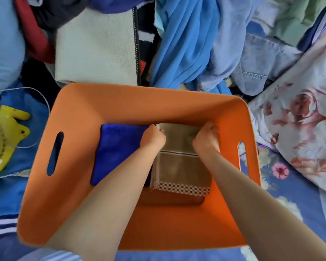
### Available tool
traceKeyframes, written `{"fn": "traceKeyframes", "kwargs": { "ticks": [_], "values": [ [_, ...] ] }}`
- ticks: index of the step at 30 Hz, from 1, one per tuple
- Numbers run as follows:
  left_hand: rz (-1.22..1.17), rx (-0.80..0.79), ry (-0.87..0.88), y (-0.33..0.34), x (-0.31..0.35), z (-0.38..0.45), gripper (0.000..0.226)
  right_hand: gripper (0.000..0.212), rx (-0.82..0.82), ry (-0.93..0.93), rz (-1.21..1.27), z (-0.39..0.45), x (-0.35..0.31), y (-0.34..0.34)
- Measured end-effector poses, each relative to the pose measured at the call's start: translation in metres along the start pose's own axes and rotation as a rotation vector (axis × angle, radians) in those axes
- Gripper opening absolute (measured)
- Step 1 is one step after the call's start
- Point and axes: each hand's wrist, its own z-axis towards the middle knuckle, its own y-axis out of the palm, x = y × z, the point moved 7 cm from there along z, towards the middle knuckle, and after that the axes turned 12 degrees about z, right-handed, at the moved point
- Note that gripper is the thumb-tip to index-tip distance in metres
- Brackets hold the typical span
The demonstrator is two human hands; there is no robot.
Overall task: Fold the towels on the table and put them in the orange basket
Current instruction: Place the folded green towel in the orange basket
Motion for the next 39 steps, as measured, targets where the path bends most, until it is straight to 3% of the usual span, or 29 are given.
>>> {"fn": "traceKeyframes", "kwargs": {
  "ticks": [3,5,7,10,14,17,23,27,32,39],
  "values": [
    [-0.036,0.059,-0.065,0.008,-0.007,0.009,0.036,0.039,0.161,-0.054,0.102,0.003,0.007,0.009],
    [-0.112,0.156,-0.051,0.011,-0.010,0.007,0.036,0.041,0.226,-0.097,0.142,-0.003,0.012,0.016],
    [-0.134,0.261,0.081,0.017,-0.007,-0.002,0.043,0.047,0.170,-0.234,0.052,-0.012,0.012,0.031],
    [0.024,0.313,0.279,0.036,-0.003,-0.011,0.058,0.052,0.050,-0.472,-0.209,-0.021,0.016,0.057],
    [0.121,0.373,0.307,0.050,-0.001,-0.004,0.058,0.058,0.026,-0.416,-0.267,-0.012,0.031,0.063],
    [0.222,0.417,0.217,0.054,-0.008,0.002,0.058,0.059,-0.039,-0.394,-0.252,-0.005,0.035,0.068],
    [0.419,0.231,0.124,0.052,-0.011,0.008,0.063,0.061,-0.177,-0.336,-0.296,0.000,0.033,0.071],
    [0.599,0.161,0.153,0.022,-0.006,-0.002,0.063,0.062,-0.285,-0.303,-0.319,-0.006,0.016,0.047],
    [0.838,0.227,0.247,-0.033,0.015,-0.041,0.041,0.051,-0.184,-0.411,-0.217,-0.035,-0.015,-0.021],
    [0.842,0.476,0.302,-0.149,0.079,-0.150,0.035,0.043,-0.037,-0.641,-0.232,-0.118,-0.082,-0.142]
  ]
}}
